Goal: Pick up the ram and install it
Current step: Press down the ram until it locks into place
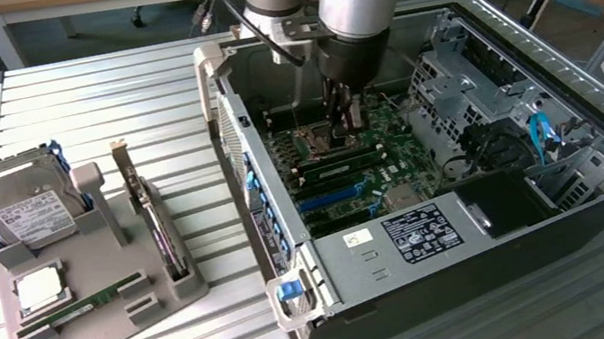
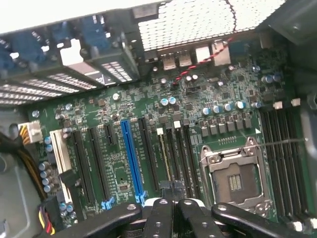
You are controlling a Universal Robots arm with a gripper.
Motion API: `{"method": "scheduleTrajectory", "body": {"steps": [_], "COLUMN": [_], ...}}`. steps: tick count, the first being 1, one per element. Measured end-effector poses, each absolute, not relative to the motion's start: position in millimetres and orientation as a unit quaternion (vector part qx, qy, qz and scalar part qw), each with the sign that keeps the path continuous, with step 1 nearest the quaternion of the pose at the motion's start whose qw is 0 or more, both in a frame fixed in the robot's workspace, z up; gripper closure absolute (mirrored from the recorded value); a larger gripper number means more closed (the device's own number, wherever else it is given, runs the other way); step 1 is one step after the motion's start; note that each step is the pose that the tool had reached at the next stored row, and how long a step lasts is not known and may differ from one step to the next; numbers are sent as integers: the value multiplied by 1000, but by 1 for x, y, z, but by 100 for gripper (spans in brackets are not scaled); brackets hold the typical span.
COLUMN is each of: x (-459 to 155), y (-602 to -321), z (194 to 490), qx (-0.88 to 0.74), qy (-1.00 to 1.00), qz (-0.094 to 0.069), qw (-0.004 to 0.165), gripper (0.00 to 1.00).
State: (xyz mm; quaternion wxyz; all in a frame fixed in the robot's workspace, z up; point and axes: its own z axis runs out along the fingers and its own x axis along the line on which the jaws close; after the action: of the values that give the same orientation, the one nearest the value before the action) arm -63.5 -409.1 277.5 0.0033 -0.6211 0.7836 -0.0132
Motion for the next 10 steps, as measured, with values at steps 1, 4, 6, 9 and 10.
{"method": "scheduleTrajectory", "body": {"steps": [1,4,6,9,10], "x": [-64,-64,-64,-64,-64], "y": [-409,-409,-409,-409,-409], "z": [277,277,277,277,277], "qx": [-615,-596,-579,-553,-547], "qy": [788,803,815,833,837], "qz": [-14,-14,-14,-14,-14], "qw": [3,2,2,1,1], "gripper": [89,89,89,89,89]}}
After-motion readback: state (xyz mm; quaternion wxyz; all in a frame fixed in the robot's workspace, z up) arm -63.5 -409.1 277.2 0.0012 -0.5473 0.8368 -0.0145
